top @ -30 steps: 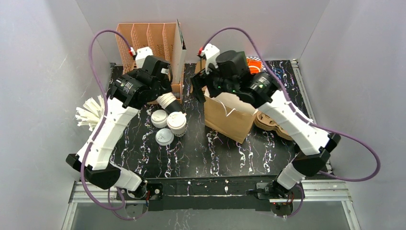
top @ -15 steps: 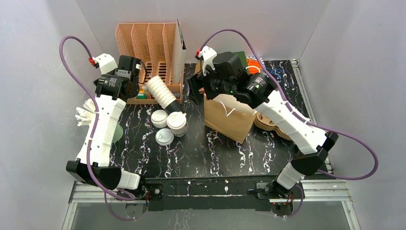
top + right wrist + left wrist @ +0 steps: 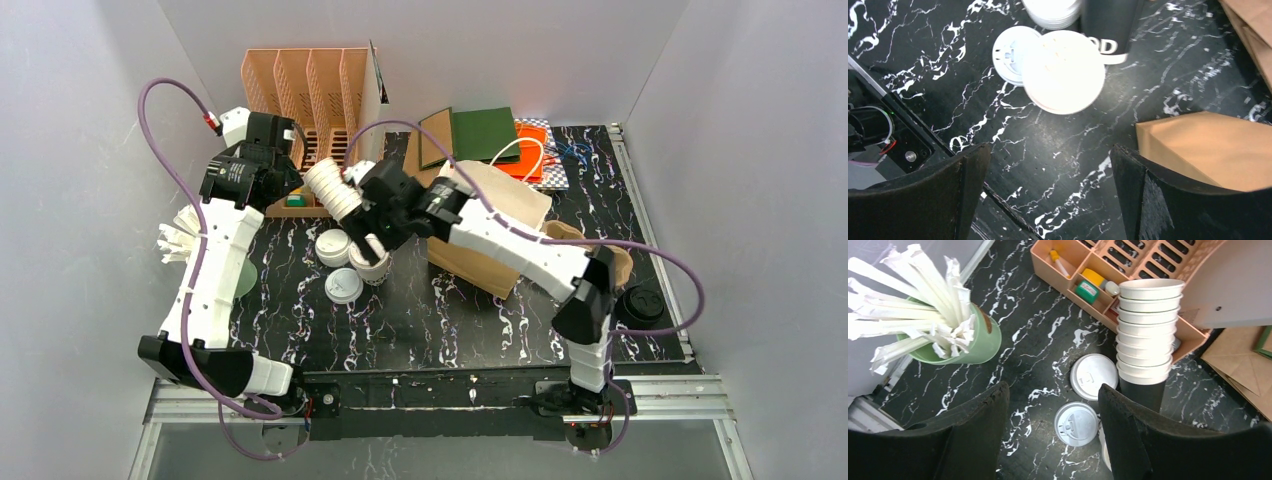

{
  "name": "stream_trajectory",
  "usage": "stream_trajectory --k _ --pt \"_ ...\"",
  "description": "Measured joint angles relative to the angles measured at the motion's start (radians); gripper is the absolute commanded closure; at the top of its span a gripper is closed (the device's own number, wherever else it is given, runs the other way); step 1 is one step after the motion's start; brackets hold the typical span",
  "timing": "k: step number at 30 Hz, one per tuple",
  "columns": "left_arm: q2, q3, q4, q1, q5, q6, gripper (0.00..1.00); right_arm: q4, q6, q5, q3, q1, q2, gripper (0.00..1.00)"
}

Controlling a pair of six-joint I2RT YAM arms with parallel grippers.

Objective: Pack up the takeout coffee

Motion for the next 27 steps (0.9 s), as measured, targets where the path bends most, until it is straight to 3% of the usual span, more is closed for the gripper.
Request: stream_trajectory --k 6,12,15,23,27 --pt "0.012 0.006 -0.044 0.028 -0.106 -0.042 0.50 -0.018 0.007 0.040 0.077 0.085 0.101 0.02" --pt "0.038 -0.037 -0.048 0.272 -0.193 -0.097 0.51 -0.009 0.006 0.040 0.079 0.085 0.071 0.02" --pt "0.081 -0.030 -0.071 0.341 -0.251 -0.149 0.52 -0.019 0.001 0.040 0.100 0.080 0.057 0.02" --pt "0.212 0.011 -0.083 0.420 -0.254 -0.261 0.64 -0.029 -0.019 0.036 0.120 0.080 0.010 0.02" --pt "0.223 0.011 -0.061 0.428 -0.248 -0.283 0.66 -0.030 -0.020 0.035 0.117 0.080 -0.016 0.02"
